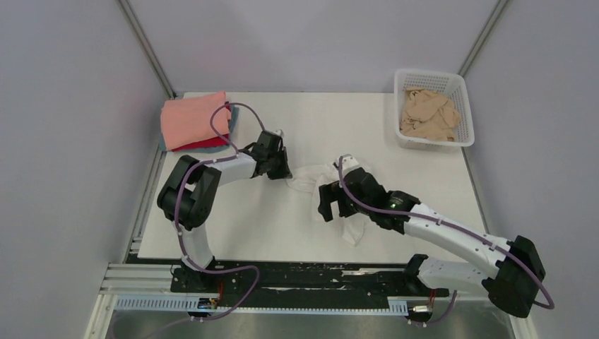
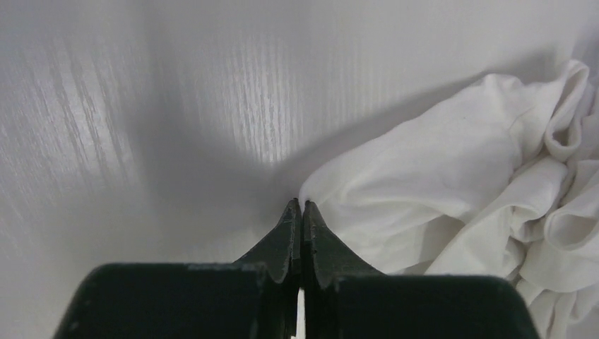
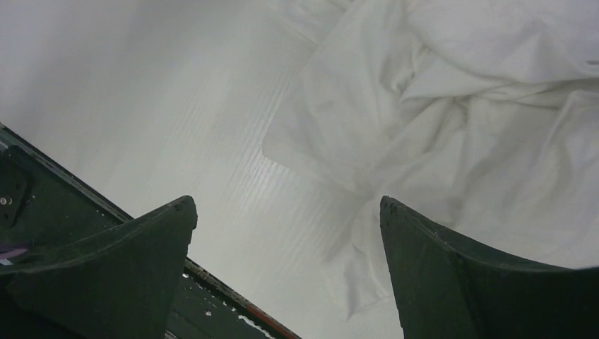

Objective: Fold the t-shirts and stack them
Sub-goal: Flatten out the tshirt

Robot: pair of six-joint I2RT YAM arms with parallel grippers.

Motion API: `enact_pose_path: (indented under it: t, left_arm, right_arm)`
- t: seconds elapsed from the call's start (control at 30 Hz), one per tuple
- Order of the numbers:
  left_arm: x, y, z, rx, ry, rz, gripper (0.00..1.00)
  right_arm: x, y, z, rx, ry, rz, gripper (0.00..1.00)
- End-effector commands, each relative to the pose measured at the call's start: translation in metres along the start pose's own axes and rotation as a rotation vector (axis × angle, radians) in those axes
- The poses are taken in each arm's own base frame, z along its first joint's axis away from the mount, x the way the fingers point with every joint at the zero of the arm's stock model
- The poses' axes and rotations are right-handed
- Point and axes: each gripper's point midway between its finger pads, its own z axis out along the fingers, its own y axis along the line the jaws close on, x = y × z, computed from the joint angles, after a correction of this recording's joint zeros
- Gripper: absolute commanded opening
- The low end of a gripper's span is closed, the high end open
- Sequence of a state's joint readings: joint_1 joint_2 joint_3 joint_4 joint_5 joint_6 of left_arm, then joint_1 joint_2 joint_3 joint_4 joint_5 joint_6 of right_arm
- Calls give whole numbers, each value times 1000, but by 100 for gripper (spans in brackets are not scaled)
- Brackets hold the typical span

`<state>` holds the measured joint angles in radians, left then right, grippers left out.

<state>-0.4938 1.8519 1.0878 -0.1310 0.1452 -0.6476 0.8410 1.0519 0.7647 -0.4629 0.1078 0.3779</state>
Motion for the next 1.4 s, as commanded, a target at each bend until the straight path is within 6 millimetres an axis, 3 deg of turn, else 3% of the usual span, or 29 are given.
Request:
enact_pose_path:
  t: [0.0,0.2,0.27,0.4,0.53,0.63,0.73,0.87,0.93,0.97,1.07,1.13,1.23,1.37]
  left_arm:
    - [-5,-7,-20,60,-75,-14,0]
    - [14,1,-36,64,-81,-64,0]
    - [15,1,-39,75,-100,-74,0]
    - [23,8,-46,65,-111,-89,0]
    - [27,11,-51,62,-122,-90,0]
    - [29,14,-53,55,-128,-94,0]
    - [29,18,-54,42,-139,-93,0]
    - [24,25,-58,-1,-169,-82,0]
    - [20,29,-61,-25,-191,-77,0]
    - [14,31,-64,-44,-216,-74,0]
    - [2,41,-75,-115,-263,-68,0]
    - [-13,48,-86,-157,-302,-83,0]
    - [-45,55,-103,-197,-384,-118,0]
    - [-78,79,-122,-284,-444,-157,0]
  right_arm:
    - [-9,28,16,-3,-16,6,100]
    - [36,54,61,54,148,-39,96]
    - [48,51,79,101,199,-44,89]
    - [62,40,97,190,244,-25,79]
    - [76,30,100,238,273,-1,67]
    - [85,18,97,270,291,24,48]
    - [96,0,90,322,308,47,37]
    - [103,-33,76,428,302,82,13]
    - [93,-42,68,444,266,103,1]
    - [82,-41,63,428,231,109,0]
    - [25,-39,36,363,59,124,0]
    - [-19,-51,16,329,-56,190,0]
    - [-76,-96,-15,351,-240,312,0]
    - [-122,-172,-53,453,-408,449,0]
